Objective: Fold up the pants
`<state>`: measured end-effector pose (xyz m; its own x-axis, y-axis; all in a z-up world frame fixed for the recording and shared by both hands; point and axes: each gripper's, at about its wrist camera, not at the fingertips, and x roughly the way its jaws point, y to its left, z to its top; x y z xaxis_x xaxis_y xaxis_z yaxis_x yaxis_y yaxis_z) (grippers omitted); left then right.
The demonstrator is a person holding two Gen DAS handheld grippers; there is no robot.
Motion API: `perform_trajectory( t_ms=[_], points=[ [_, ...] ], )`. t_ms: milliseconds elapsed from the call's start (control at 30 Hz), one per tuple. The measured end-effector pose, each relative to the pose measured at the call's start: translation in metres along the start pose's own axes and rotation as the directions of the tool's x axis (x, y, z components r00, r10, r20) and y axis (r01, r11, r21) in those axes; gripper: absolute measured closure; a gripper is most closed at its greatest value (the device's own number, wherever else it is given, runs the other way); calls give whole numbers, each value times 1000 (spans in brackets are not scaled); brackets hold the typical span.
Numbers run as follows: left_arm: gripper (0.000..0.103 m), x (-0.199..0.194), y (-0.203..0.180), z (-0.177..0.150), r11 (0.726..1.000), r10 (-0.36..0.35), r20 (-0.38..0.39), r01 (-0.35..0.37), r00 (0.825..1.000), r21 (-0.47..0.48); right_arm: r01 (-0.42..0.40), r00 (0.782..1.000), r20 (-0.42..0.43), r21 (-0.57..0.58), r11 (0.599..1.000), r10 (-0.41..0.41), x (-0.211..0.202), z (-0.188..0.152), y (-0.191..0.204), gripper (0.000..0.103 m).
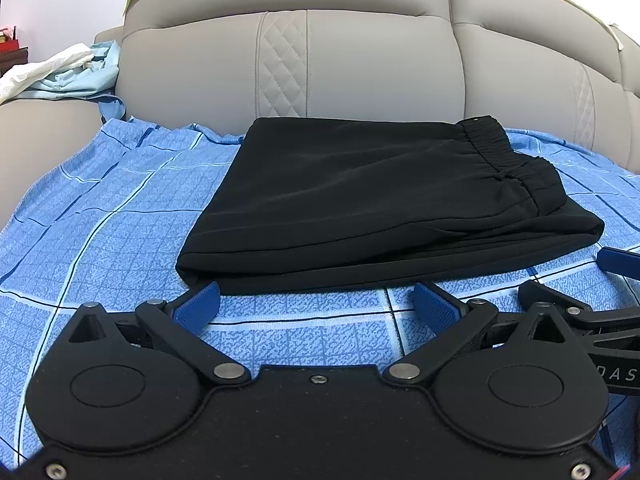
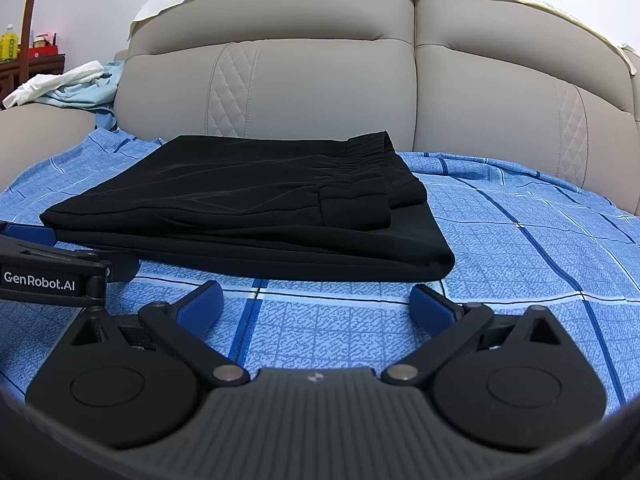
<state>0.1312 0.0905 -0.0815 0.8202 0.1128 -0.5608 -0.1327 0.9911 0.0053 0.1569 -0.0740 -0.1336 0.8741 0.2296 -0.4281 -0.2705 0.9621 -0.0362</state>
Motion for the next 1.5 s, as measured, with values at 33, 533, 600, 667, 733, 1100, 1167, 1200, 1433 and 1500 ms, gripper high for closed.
perform_trajectory(
  t_ms=[33, 533, 600, 667, 733, 1100, 1167, 1200, 1433, 1500],
  points=[
    [0, 0, 0, 0, 1000, 0, -1, 0, 1000, 0, 0, 1000, 0, 0, 1000, 0, 0, 0, 0, 0],
    [0, 1, 1, 0, 1000, 2, -6, -2, 1000, -3, 0, 1000, 0, 0, 1000, 0, 0, 0, 0, 0],
    [0, 1, 0, 0, 1000, 3, -7, -3, 1000, -3, 0, 1000, 0, 0, 1000, 0, 0, 0, 0, 0],
    [0, 1, 0, 0, 1000, 2, -7, -2, 1000, -3, 0, 1000, 0, 0, 1000, 0, 0, 0, 0, 0],
    [0, 2, 1, 0, 1000, 3, -12, -3, 1000, -4, 0, 1000, 0, 0, 1000, 0, 0, 0, 0, 0],
    [0, 3, 0, 1, 1000, 7, -19, -7, 1000, -6, 1, 1000, 0, 1, 1000, -1, 0, 0, 0, 0],
    [0, 2, 0, 1, 1000, 8, -20, -8, 1000, -6, 1, 1000, 0, 1, 1000, -1, 0, 0, 0, 0],
    [0, 3, 0, 1, 1000, 8, -19, -8, 1000, -6, 1, 1000, 0, 1, 1000, -1, 0, 0, 0, 0],
    [0, 2, 0, 1, 1000, 8, -18, -8, 1000, -5, 1, 1000, 0, 1, 1000, -1, 0, -1, 0, 0],
    [0, 2, 0, 1, 1000, 8, -18, -8, 1000, -5, 1, 1000, 0, 1, 1000, -1, 0, 0, 0, 0]
  ],
)
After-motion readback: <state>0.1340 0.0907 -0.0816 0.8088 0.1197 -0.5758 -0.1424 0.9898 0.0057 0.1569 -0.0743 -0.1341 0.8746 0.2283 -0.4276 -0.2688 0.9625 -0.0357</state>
